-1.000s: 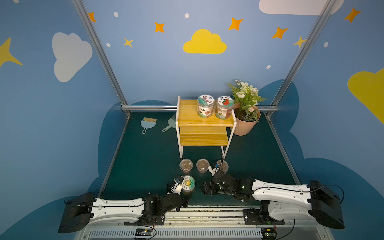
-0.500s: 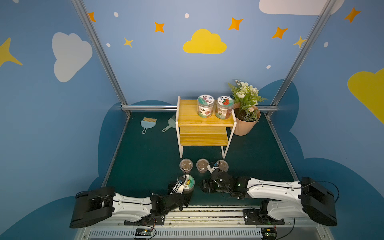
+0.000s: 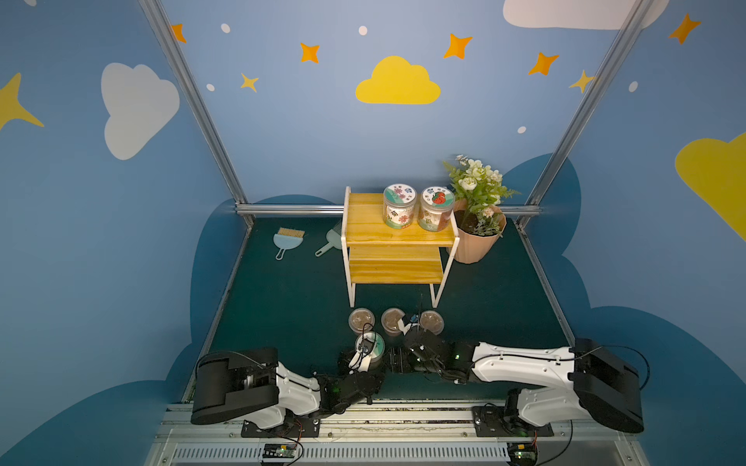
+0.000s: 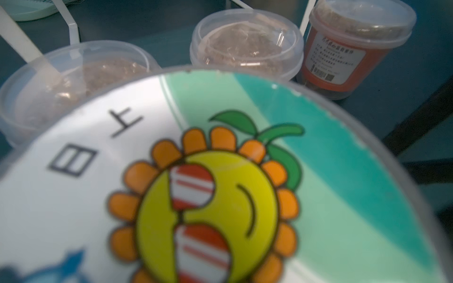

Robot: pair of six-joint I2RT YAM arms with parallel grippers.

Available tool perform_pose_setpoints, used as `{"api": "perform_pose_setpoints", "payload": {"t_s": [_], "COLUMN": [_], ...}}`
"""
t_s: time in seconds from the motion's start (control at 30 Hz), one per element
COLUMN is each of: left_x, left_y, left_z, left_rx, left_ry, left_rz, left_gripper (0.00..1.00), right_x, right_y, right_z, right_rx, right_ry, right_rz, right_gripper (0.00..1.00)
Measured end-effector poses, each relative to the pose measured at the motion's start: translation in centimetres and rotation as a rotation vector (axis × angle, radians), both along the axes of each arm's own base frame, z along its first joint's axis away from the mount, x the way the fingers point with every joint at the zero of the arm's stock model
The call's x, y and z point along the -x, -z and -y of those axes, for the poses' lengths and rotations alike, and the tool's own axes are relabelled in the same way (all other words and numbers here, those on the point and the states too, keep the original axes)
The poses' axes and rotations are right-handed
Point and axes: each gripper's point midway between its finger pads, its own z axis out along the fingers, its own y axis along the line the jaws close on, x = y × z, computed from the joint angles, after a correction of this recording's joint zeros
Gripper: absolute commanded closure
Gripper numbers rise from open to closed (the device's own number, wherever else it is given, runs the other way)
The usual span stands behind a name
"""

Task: Place the seed container on the shelf
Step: Pick up the seed jar at the center of the board.

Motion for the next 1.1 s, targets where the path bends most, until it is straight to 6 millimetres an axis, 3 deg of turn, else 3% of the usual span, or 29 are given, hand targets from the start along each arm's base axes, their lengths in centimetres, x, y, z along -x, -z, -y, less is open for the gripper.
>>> {"api": "perform_pose_setpoints", "payload": {"t_s": [0.43, 0.53, 0.67, 1.1], "left_x": [-0.4, -0.6, -0.8, -1.3], "left_y": [-2.3, -2.2, -2.2, -0.8], "left_z": [-0.9, -1.2, -1.6, -1.8], "left_rx": [0.062, 0.061, 0.064, 0.021], "left_ry": [-0.047, -0.067, -0.096, -0.124], "left_rz": [0.035, 0.039, 0.044, 0.053], "left_gripper": [0.02, 0.06, 0.00, 0.00], "right_x": [-0.7, -0.5, -0.3, 0.3], "right_y": [-1.2, -1.2, -1.4, -0.4], "right_z": [3.1, 3.5, 3.6, 3.5], "right_rx": [-0.030, -0.023, -0.026, 0.007], "right_ry": [0.079, 0.077, 0.070, 0.052], "right_rz": [0.058, 0.056, 0.057, 0.042], "right_gripper": [0.24, 0.24, 0.24, 0.24]}}
